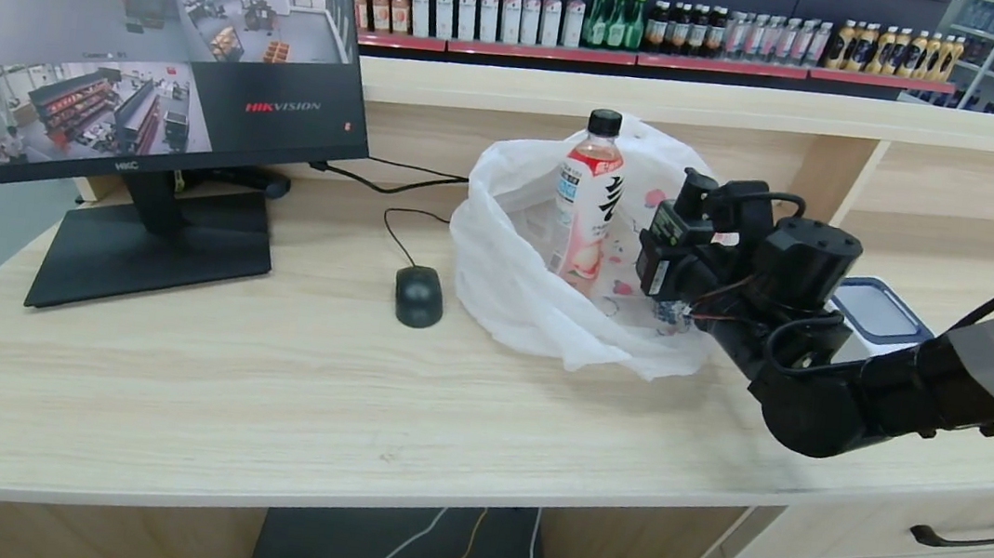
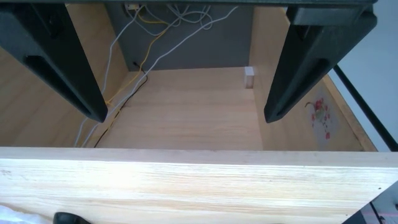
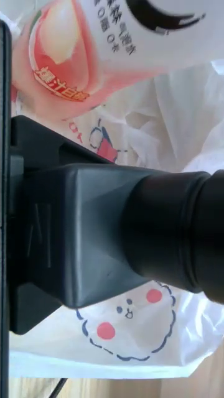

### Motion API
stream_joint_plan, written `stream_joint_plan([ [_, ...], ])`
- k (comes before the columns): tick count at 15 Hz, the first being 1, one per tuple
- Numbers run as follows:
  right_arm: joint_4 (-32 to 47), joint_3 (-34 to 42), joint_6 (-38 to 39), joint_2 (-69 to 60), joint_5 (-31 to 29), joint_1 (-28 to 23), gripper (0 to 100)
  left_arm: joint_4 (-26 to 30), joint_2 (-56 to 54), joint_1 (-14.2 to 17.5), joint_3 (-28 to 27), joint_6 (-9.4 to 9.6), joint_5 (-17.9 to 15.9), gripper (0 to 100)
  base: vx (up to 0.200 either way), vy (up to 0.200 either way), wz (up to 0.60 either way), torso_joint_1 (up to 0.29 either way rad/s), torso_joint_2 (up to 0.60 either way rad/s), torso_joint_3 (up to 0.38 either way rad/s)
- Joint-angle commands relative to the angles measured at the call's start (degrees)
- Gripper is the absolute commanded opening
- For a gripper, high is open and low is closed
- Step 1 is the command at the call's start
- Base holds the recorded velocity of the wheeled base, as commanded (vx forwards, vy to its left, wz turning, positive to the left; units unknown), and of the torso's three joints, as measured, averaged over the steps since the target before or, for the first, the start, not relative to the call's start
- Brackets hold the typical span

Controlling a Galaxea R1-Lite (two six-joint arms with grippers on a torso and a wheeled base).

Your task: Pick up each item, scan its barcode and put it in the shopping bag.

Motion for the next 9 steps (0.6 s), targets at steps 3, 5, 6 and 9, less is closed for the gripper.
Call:
stream_joint_plan([
  [3,-0.1,0.0,0.0,1.6,0.0,0.1,0,0.0,0.0,0.0,0.0,0.04,0.0,100,0.000,0.000,0.00,0.000,0.00,0.000],
  [5,-0.7,0.3,0.0,1.6,0.0,0.2,0,0.0,0.0,0.0,0.0,0.04,0.0,100,0.000,0.000,0.00,0.000,0.00,0.000],
  [6,-0.7,0.4,0.0,1.6,0.0,0.2,0,0.0,0.0,0.0,0.0,-0.04,0.0,100,0.000,0.000,0.00,0.000,0.00,0.000],
  [9,-0.8,0.6,0.1,1.7,0.0,0.3,0,0.0,0.0,0.0,0.0,-0.04,0.0,100,0.000,0.000,0.00,0.000,0.00,0.000],
])
